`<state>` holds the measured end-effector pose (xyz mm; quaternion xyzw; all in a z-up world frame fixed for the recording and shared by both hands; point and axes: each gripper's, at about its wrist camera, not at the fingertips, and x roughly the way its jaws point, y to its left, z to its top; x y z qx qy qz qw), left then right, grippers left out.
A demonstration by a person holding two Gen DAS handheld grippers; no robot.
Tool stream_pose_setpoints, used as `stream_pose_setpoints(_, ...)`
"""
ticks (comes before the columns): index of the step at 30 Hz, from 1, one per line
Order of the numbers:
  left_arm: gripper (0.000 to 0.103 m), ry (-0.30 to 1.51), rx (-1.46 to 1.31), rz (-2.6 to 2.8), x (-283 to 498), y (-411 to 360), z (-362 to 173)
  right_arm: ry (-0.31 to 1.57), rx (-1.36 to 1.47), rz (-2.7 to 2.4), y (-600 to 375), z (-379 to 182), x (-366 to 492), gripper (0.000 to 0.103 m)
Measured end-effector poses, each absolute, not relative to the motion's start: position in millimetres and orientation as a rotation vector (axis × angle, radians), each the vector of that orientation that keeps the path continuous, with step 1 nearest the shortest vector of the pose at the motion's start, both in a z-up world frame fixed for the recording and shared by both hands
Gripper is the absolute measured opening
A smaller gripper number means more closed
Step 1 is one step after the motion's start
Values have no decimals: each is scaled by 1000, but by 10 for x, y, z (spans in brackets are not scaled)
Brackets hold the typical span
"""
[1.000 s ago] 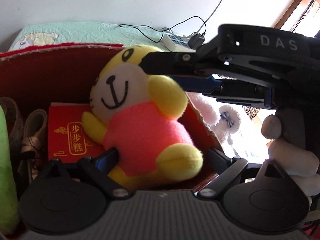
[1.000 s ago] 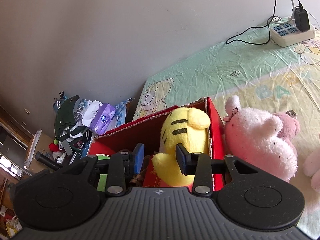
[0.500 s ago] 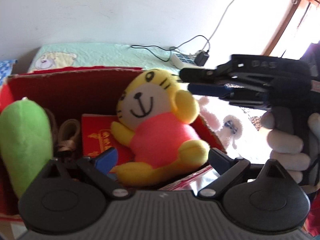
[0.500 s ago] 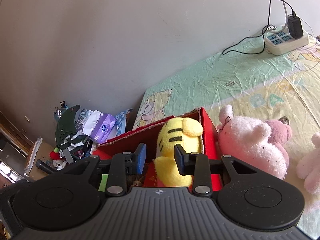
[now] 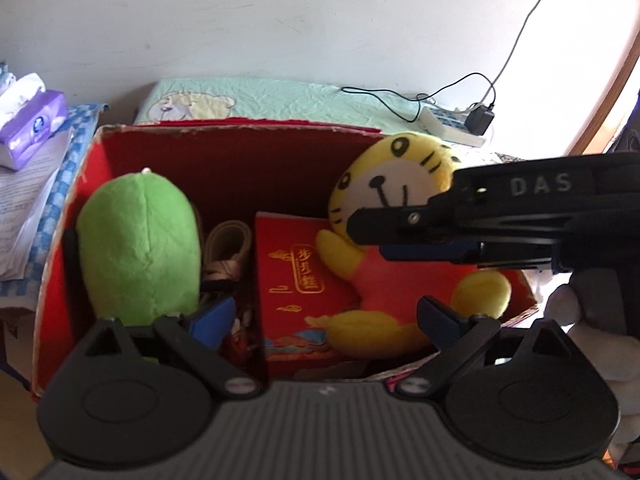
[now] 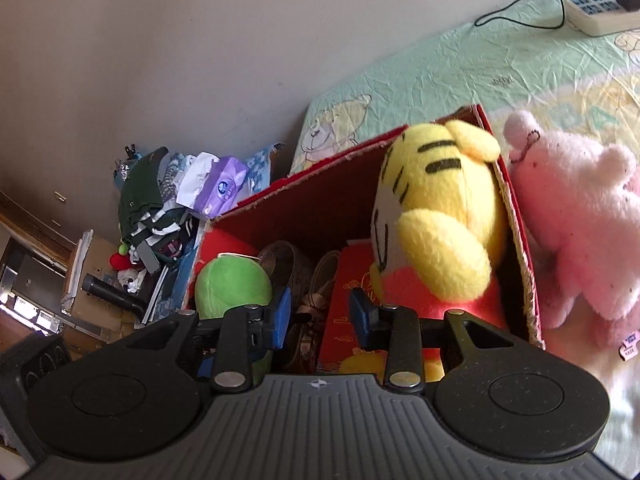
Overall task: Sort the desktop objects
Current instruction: 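Open the right gripper and withdraw it from the tiger plush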
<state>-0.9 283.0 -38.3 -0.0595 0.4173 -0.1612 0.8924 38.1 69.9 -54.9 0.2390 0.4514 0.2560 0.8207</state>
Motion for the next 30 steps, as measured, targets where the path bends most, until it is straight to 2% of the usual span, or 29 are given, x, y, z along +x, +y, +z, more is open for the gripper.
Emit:
stream_pose_setpoints(4,97,885,-104,-293,-4,2830,-412,997,450,482,794,-589,357,37)
stream_pose_setpoints(8,97,907,-110,-264,21,2848,-440,1030,467,406,713,-640,409,33)
stream_pose_setpoints(9,97,910,-113,-260,28,2859,-446,1033,468,388,677,-647,419,30)
stream_pose_setpoints(11,97,912,-115,-254,39,2865,-443,1040,451,350,636,-662,425,6)
stream_pose_setpoints(13,97,912,-110,-246,48,2850,-437,1041,456,335,595,-680,419,0)
stream_pose_setpoints(16,98,924,-88,-215,85,2808,-443,1035,442,346,601,-666,385,2)
stream_pose_setpoints(20,98,960,-73,-176,159,2760,-488,1018,450,376,570,-637,326,9)
stream_pose_setpoints(30,99,984,-32,-123,168,2661,-521,943,427,401,516,-569,179,10)
